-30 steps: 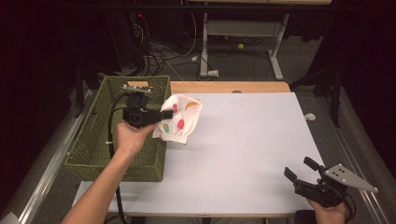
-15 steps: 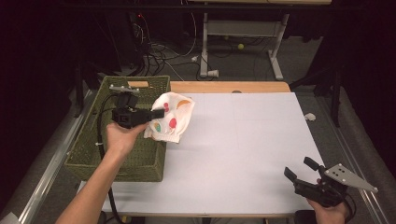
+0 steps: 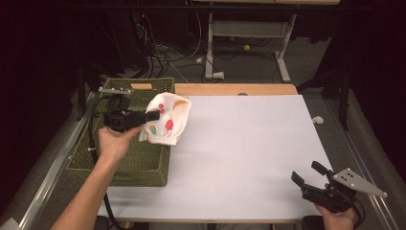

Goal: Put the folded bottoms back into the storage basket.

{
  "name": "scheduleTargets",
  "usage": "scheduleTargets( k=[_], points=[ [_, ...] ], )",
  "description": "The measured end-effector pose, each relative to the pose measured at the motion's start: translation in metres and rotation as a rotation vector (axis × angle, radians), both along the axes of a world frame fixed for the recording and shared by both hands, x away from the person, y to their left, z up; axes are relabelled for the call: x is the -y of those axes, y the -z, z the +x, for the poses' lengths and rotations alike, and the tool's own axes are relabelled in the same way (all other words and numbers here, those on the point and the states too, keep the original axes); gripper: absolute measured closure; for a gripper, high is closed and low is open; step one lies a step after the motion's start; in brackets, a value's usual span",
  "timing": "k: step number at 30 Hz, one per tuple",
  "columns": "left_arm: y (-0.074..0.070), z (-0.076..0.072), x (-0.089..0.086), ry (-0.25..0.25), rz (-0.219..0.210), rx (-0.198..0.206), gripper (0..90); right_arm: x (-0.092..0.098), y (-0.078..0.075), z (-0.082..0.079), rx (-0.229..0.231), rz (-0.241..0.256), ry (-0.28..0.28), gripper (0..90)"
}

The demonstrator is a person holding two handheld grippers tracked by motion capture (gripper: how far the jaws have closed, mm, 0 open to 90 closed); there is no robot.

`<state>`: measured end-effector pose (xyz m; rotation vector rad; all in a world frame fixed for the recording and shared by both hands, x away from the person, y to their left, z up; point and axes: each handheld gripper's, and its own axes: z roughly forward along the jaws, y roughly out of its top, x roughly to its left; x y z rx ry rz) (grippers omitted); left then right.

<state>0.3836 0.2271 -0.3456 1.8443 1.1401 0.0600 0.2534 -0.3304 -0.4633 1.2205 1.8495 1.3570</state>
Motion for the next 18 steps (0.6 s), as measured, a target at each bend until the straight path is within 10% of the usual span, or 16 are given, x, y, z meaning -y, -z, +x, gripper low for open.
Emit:
scheduleTargets(
  k=[18],
  points=[
    [-0.003, -0.009, -0.027, -0.048, -0.013, 0.01, 76.1, 0.0, 0.0, 0.0, 0.0, 0.0, 0.001, 16.9]
  ],
)
